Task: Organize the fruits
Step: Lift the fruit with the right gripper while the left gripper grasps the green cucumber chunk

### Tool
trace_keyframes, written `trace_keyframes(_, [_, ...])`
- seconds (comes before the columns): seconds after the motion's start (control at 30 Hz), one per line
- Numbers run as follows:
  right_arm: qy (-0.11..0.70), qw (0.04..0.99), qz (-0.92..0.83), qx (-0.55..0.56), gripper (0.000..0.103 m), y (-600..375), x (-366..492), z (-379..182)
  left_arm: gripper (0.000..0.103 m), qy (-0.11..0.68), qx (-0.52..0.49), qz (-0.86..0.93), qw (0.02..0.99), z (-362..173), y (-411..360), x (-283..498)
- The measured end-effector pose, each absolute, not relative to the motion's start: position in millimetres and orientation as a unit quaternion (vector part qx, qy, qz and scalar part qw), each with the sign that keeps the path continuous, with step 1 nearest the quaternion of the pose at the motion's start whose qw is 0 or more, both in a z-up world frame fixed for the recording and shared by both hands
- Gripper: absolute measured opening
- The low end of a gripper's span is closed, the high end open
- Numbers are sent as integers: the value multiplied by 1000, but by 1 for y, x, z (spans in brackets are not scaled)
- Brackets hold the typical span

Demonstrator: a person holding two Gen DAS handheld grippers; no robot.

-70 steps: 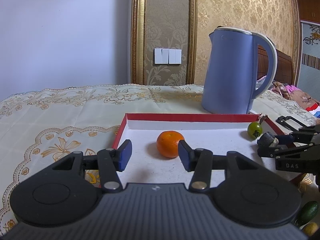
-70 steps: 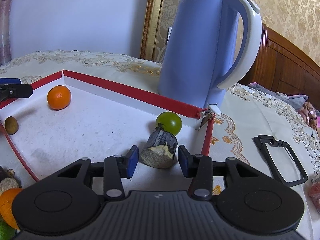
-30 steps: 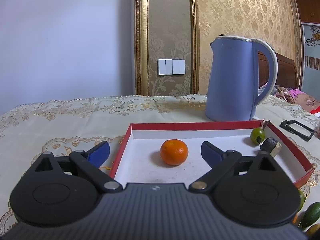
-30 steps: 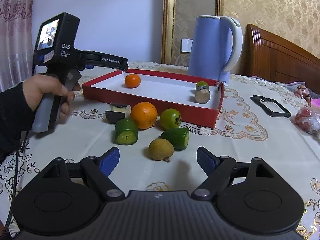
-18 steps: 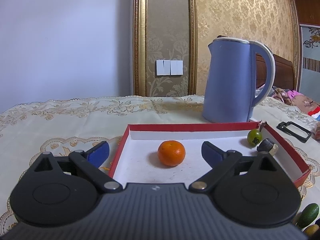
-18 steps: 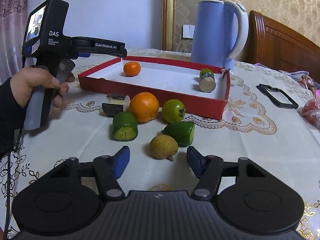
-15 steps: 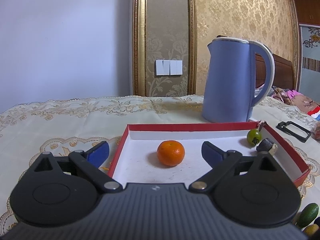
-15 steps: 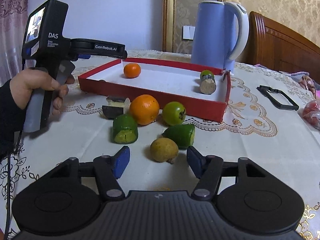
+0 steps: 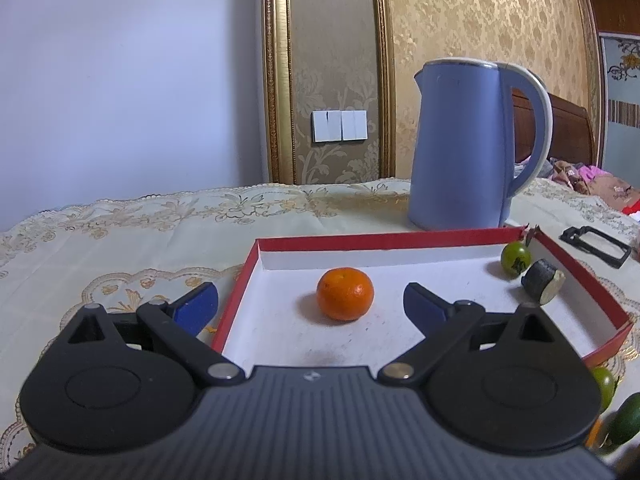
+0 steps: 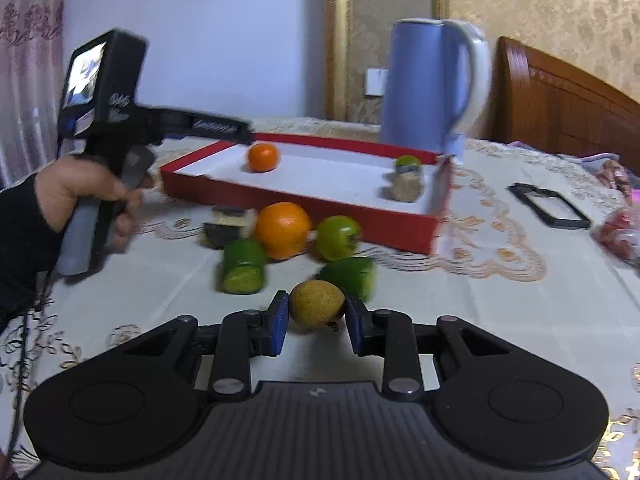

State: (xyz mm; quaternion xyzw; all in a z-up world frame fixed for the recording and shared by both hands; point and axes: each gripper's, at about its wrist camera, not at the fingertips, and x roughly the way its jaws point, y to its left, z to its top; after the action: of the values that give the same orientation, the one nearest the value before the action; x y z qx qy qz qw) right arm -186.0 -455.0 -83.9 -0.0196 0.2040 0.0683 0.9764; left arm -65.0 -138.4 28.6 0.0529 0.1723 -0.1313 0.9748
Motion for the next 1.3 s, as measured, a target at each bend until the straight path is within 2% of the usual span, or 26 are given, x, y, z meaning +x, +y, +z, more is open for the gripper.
trace_keyframes(0.27, [182,983,38,6,30,-502,-195,-80,98,179,66,-161,968,37,-124,-125])
trace_keyframes(0.4, [178,983,33,12,30,-522,-191,-82,99,226,66,-217,947,36,-125,-171])
trace_keyframes(0.5, [176,983,47,31,30,-531,-188,-84,98,247,105,-249,930,30,-143,-193])
trace_keyframes(0.6, [173,983,59,28,30,-530,-189,-84,97,258,134,-262,921,23,-161,-201])
trace_keyframes(0.97, [175,980,83,34,30,-529,-191,-85,87,304,111,-291,900,7,-194,-192])
trace_keyframes(1.17, [174,981,82,36,30,-530,-191,-86,68,304,114,-279,904,5,-193,-184])
trace_keyframes(1.23, [175,980,82,36,30,-530,-191,-86,52,310,112,-282,901,3,-192,-182])
trace_keyframes(1.3, [176,980,82,35,30,-530,-191,-86,46,308,110,-285,901,3,-192,-183])
